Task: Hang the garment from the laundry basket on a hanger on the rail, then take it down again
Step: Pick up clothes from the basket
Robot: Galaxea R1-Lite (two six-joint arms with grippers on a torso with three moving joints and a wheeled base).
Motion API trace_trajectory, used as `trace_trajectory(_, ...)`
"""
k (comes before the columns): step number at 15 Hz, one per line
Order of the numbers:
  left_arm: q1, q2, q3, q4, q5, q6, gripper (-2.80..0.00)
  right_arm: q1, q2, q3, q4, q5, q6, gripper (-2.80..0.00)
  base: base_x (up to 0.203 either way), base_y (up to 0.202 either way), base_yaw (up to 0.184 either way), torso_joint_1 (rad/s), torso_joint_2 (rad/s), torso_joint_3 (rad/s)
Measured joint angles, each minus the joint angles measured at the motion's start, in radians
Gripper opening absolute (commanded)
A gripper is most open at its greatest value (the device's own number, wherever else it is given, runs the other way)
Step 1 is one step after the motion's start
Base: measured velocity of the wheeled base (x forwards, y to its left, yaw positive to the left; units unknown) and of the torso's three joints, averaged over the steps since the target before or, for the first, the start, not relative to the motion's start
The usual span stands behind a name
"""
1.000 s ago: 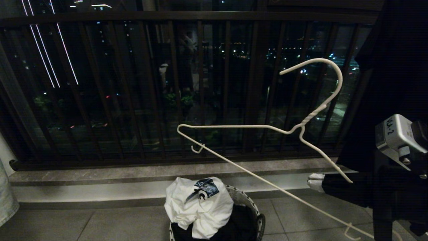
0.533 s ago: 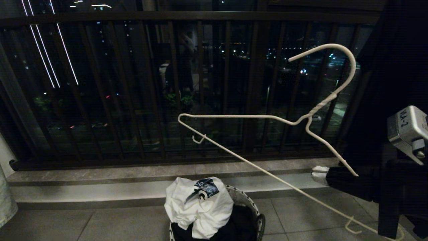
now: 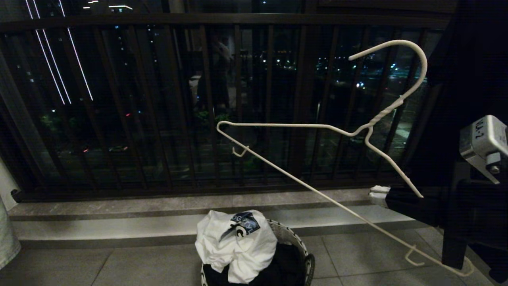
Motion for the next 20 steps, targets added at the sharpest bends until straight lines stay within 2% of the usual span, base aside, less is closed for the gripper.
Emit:
trace_trajectory(11, -0.001, 0.0, 0.0, 0.007, 0.001, 0.004, -2.8, -0.019, 0.018, 0.007, -0.014, -0.009, -0.003, -2.8, 0.0, 0.0, 0.0, 0.0, 0.0, 0.0)
trace_trajectory(13, 0.0, 0.002, -0.005, 0.013, -0.002, 0.021, -2.8, -0.02, 0.015, 0.008, -0.014, -0.021, -0.003, -2.8, 0.0, 0.0, 0.0, 0.0, 0.0, 0.0)
trace_trajectory(16, 0.0, 0.071, -0.091, 0.01, -0.008, 0.034, -2.8, -0.02, 0.014, 0.008, -0.014, -0.022, -0.003, -2.8, 0.0, 0.0, 0.0, 0.0, 0.0, 0.0)
trace_trajectory(20, -0.01, 0.314, -0.272, 0.01, -0.045, 0.086, -2.8, -0.026, 0.016, 0.006, -0.014, -0.024, -0.003, -2.8, 0.0, 0.0, 0.0, 0.0, 0.0, 0.0)
